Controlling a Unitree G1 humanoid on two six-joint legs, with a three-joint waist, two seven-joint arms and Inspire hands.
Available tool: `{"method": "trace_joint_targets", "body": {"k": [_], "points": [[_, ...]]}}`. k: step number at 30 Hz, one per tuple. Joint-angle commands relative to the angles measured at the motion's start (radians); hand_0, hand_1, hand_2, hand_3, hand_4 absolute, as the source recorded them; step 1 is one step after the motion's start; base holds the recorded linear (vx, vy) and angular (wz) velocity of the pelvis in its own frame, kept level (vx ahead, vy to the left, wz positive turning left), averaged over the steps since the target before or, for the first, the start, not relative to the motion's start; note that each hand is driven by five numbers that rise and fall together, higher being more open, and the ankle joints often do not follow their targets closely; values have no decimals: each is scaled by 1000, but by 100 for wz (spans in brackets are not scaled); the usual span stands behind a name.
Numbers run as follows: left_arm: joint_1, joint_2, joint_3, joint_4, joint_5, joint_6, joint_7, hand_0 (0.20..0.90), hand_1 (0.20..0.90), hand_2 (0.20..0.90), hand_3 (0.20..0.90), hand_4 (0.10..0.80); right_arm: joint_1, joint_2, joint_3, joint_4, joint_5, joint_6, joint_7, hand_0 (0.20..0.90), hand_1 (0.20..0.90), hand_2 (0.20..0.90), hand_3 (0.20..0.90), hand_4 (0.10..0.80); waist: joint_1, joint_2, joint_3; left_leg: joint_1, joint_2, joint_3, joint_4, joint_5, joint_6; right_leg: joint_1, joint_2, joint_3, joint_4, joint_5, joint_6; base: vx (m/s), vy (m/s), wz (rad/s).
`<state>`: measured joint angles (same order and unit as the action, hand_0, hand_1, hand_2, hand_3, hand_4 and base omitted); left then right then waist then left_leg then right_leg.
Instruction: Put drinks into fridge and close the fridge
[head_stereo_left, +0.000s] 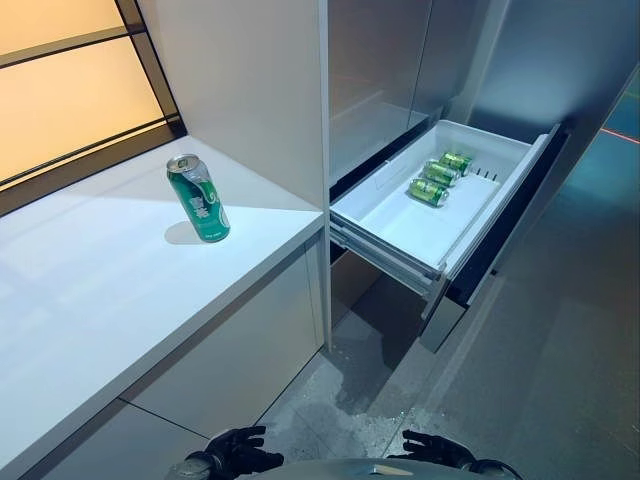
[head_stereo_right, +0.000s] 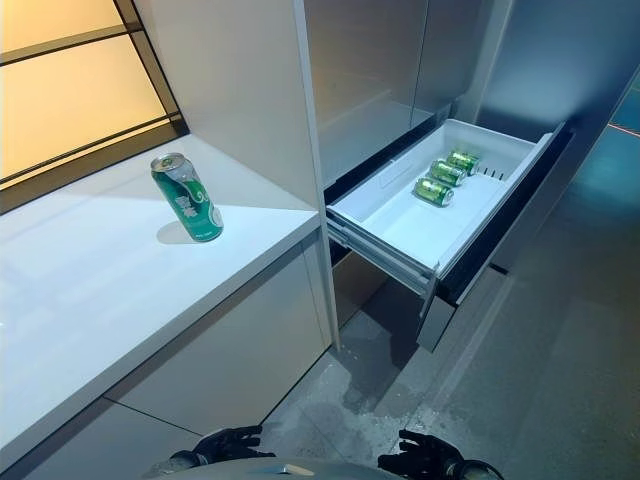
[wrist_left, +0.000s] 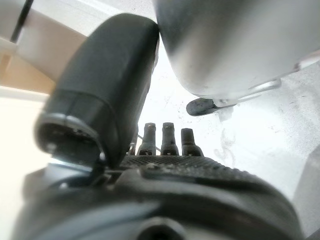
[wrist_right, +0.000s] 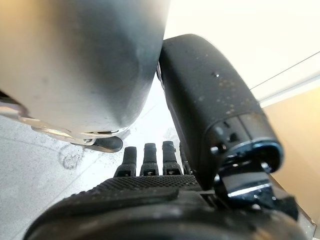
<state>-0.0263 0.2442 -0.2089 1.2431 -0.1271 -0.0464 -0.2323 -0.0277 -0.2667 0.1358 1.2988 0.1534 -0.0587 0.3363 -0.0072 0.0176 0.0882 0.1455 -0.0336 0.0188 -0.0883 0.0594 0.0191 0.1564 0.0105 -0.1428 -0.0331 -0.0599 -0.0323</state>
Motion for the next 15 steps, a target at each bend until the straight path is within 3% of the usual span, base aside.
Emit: {"method": "trace_joint_targets", "body": {"k": [1,9,15], "points": [[-20,-23,-17,57,-4,-18,-24,900,900,900,900,800,-38,-4,40,40,-25,-14,17,900,900,900,900,800,-1,-7,3,-17,-29,54,75,-143,24,-57,-6,1,64,-31,59,0,0,0],[-15,-22,-7,50,-40,-68,-16,900,900,900,900,800,-40,-7,36,43,-28,-12,20,900,900,900,900,800,1,-6,4,-15,-29,54,74,-142,23,-54,-5,-1,65,-32,58,0,0,0],[-24,-22,-1,12,-144,-196,-82,900,900,900,900,800,-45,-11,36,38,-30,-5,23,900,900,900,900,800,0,-4,7,-17,-29,54,73,-141,21,-58,-5,1,66,-31,59,0,0,0]]}}
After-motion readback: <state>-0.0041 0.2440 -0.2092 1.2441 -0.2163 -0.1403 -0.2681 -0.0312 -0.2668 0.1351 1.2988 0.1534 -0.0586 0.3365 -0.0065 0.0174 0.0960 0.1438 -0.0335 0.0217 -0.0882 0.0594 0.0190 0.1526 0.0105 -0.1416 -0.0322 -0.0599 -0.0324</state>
